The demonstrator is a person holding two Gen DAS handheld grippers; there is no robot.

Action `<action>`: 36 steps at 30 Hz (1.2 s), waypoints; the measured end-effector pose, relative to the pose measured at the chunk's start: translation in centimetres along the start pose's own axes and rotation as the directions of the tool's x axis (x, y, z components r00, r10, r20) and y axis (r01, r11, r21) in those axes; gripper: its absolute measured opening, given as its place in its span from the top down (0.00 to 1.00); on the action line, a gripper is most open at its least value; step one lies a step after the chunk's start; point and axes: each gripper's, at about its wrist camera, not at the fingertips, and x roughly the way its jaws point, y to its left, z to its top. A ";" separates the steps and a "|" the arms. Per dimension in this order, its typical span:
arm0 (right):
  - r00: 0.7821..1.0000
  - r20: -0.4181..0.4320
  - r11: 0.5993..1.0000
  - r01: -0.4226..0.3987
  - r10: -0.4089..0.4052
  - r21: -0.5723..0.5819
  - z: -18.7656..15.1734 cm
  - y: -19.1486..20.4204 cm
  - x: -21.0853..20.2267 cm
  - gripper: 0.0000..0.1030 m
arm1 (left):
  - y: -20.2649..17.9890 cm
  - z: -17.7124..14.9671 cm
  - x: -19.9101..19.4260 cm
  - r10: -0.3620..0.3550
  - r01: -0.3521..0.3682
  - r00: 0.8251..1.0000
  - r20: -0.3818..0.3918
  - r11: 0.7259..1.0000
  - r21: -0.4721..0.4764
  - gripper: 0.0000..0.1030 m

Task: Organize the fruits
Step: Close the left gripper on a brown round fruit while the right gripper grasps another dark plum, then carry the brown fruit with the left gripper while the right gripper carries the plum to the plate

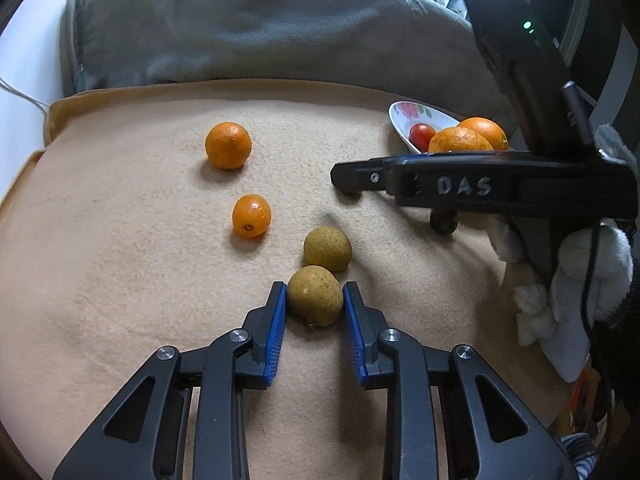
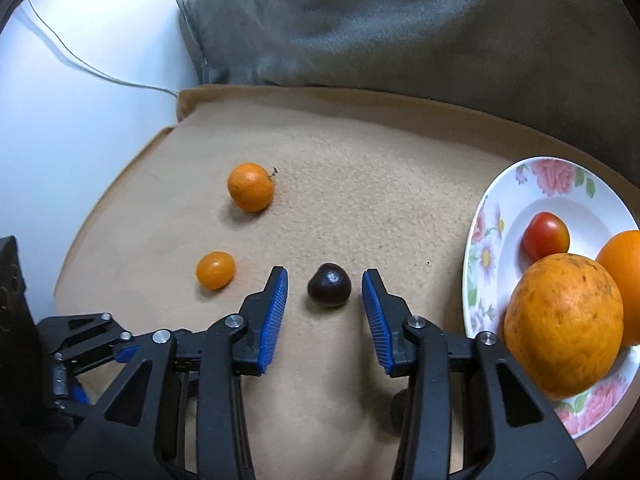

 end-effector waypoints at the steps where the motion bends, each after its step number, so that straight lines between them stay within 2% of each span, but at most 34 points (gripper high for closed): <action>1: 1.000 -0.004 1.000 0.010 -0.010 -0.011 -0.1 0.1 0.3 0.63 | 0.1 -0.1 -0.1 -0.001 0.001 1.000 0.000 1.000 -0.001 0.74; 5: 0.999 -0.012 0.998 0.040 -0.041 -0.044 -0.2 0.4 1.0 0.67 | 0.2 -0.1 -0.1 -0.007 0.007 1.000 -0.001 1.000 -0.009 0.74; 9: 0.999 -0.010 0.997 0.045 -0.045 -0.058 -0.1 0.5 1.2 0.76 | 0.2 0.0 -0.2 -0.008 0.008 1.000 0.000 1.000 -0.014 0.74; 21: 0.998 0.041 0.996 0.045 -0.042 -0.071 0.0 0.9 -0.2 0.76 | 0.5 0.3 -1.0 -0.004 0.005 1.000 0.013 1.000 -0.026 0.74; 36: 0.991 0.127 0.998 0.042 -0.035 -0.053 -0.8 0.0 -4.8 0.76 | -1.0 1.5 -2.5 0.004 -0.004 0.998 0.061 1.000 0.001 0.74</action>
